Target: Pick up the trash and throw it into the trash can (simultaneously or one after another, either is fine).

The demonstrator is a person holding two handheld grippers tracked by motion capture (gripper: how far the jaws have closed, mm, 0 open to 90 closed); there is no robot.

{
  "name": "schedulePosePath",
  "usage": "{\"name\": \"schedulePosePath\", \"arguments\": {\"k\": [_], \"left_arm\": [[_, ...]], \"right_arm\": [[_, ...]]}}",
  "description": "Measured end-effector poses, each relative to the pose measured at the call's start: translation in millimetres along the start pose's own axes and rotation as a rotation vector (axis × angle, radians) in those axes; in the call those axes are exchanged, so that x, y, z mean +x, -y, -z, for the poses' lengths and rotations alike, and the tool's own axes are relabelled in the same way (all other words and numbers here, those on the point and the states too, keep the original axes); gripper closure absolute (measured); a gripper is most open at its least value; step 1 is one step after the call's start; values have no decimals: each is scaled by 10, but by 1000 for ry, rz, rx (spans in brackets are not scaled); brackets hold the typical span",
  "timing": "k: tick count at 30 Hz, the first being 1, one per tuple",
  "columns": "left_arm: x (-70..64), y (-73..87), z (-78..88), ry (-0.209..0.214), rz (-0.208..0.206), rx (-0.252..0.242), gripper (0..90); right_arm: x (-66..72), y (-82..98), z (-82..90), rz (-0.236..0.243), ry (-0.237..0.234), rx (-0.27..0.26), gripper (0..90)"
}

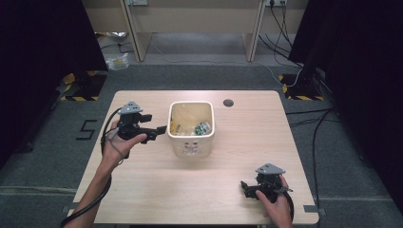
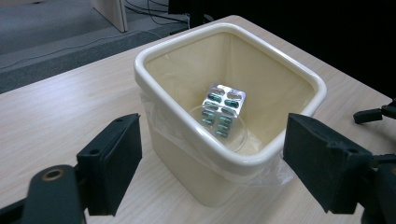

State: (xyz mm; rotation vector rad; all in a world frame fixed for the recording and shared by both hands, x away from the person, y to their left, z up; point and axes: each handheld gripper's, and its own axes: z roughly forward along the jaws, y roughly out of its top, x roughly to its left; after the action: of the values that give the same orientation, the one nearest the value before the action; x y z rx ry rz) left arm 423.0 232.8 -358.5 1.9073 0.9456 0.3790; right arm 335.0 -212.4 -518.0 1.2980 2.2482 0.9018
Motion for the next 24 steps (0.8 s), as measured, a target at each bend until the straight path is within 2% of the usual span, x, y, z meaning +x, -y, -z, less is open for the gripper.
{"name": "schedulePosePath", "arguments": {"k": [7,10,24], "left_arm": [[-20,93,60,-15,-4,-12,193],[-20,156,91,-15,8,-25,192],[-36,421,136,-20,27,-27,180]], "right_arm": [[0,0,1,0,0,1,8],[0,0,1,0,0,1,8],[0,0,1,0,0,1,8]]}}
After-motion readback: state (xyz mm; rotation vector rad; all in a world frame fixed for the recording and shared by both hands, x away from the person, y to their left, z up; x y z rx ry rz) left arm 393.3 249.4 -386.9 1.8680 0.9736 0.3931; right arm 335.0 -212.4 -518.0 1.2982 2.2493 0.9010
